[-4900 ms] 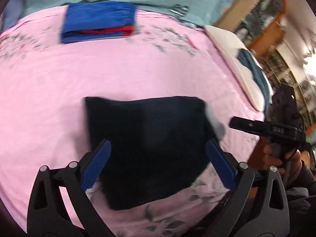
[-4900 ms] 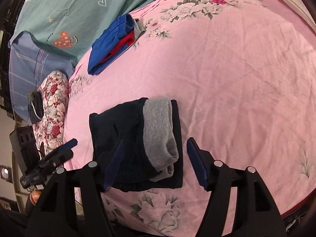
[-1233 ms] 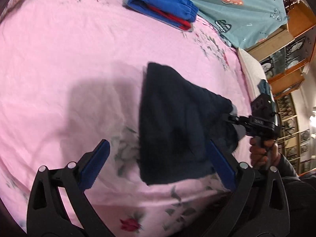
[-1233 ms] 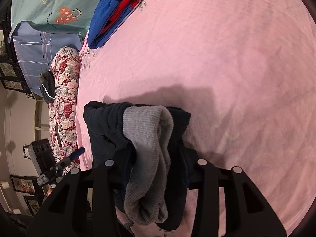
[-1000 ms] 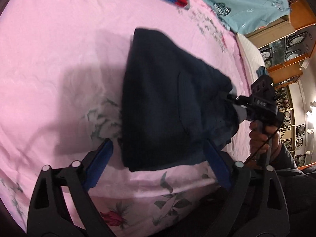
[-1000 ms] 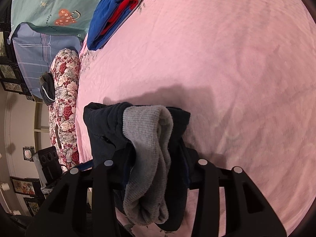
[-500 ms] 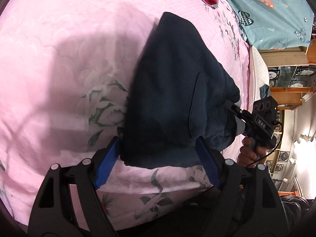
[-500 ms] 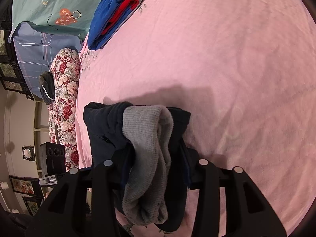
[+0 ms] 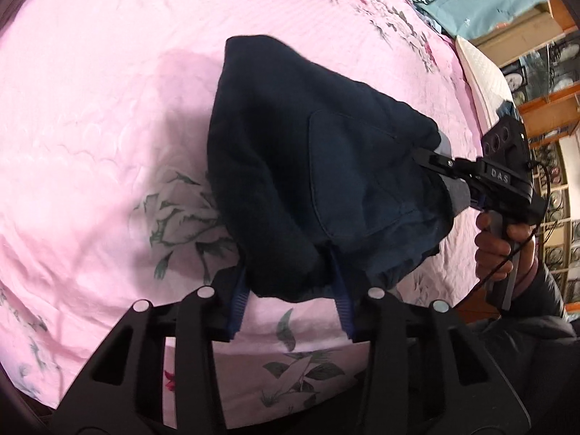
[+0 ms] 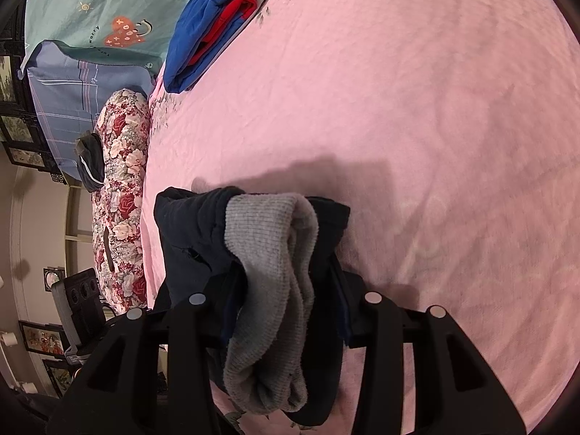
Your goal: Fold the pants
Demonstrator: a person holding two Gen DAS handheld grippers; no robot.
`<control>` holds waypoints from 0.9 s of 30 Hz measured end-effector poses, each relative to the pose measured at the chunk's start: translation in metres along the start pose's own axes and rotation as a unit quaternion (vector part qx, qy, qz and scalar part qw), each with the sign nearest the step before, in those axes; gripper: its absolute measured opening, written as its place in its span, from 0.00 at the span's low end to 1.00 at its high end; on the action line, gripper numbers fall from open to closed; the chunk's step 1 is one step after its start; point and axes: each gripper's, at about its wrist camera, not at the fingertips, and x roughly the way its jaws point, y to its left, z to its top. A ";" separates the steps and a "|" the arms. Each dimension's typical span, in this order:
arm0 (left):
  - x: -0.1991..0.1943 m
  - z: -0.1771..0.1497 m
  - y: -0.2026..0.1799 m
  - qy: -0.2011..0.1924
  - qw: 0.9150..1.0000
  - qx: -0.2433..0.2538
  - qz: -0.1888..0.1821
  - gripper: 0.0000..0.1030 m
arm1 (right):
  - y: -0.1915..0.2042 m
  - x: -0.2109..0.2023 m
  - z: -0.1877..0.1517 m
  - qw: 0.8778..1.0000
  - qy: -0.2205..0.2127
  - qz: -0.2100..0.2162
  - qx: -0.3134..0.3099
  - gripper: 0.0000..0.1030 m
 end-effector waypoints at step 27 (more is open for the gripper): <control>-0.009 -0.001 -0.008 -0.041 0.998 0.018 0.049 0.30 | 0.030 -0.007 -0.006 0.996 -0.014 -0.068 -0.054 0.37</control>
